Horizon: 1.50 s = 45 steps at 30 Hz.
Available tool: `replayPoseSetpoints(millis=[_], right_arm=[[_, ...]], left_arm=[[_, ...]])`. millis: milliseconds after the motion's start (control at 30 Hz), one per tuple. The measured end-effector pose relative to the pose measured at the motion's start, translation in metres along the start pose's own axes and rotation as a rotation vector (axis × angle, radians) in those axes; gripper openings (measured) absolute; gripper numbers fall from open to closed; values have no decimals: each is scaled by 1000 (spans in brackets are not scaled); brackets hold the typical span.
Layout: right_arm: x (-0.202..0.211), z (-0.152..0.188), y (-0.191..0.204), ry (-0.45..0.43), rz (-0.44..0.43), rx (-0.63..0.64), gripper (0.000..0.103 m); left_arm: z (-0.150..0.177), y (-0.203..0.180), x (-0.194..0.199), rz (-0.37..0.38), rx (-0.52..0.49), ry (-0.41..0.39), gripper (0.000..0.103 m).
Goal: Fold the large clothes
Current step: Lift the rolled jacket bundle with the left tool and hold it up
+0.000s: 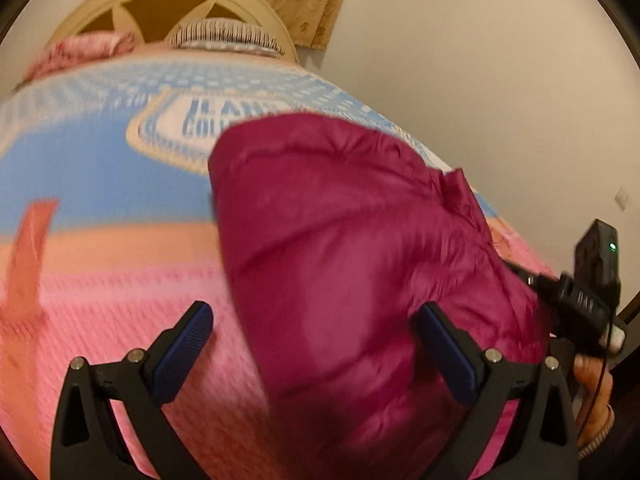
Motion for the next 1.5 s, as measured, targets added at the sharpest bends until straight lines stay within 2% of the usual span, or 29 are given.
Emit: replayPoseSetpoints(millis=[100, 167, 200, 233, 267, 333, 400, 433, 500, 600, 800, 967, 1100, 1267, 1500], right_arm=[[-9, 0, 1, 53, -45, 1, 88], [-18, 2, 1, 106, -74, -16, 80], [-21, 4, 3, 140, -113, -17, 65], [-22, 5, 4, 147, -130, -12, 61], [-21, 5, 5, 146, -138, -4, 58], [-19, 8, 8, 163, -173, 0, 42], [-12, 9, 13, 161, -196, 3, 36], [-8, 10, 17, 158, -207, 13, 33], [-1, 14, 27, 154, -222, 29, 31], [10, 23, 48, 157, -257, 62, 30], [22, 56, 100, 188, -310, 147, 29], [15, 85, 136, 246, -365, 176, 29], [5, 117, 169, 304, -407, 208, 29], [-14, 157, 211, 385, -461, 253, 29], [-35, 204, 275, 473, -523, 337, 29]], left_arm=[[2, -3, -7, 47, 35, -6, 103], [-1, -11, -12, 83, 25, -7, 100], [-1, -12, -11, 83, 17, -9, 95], [-1, -13, -10, 82, 9, -12, 92], [-1, -15, -8, 85, 0, -19, 83], [-1, -18, -1, 71, -20, -31, 69], [-3, -20, 9, 62, -36, -45, 53], [-3, -20, 14, 54, -38, -52, 51], [-4, -22, 27, 28, -48, -69, 45], [-4, -26, 50, -19, -70, -98, 42], [1, -14, 99, -70, -60, -160, 42], [15, 12, 134, -154, -41, -164, 42], [31, 34, 158, -250, -18, -153, 42], [55, 71, 195, -359, 45, -147, 42], [70, 105, 234, -458, 93, -169, 42]])
Point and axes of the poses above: each gripper's, at about its wrist camera, not at the fingertips, and x roughly against the way its jaws point, y to its left, z to its underside, the point moved 6 cm from there along -x, roughly the way its jaws point, and after that the axes turned 9 degrees about -x, right-handed, at the moved point
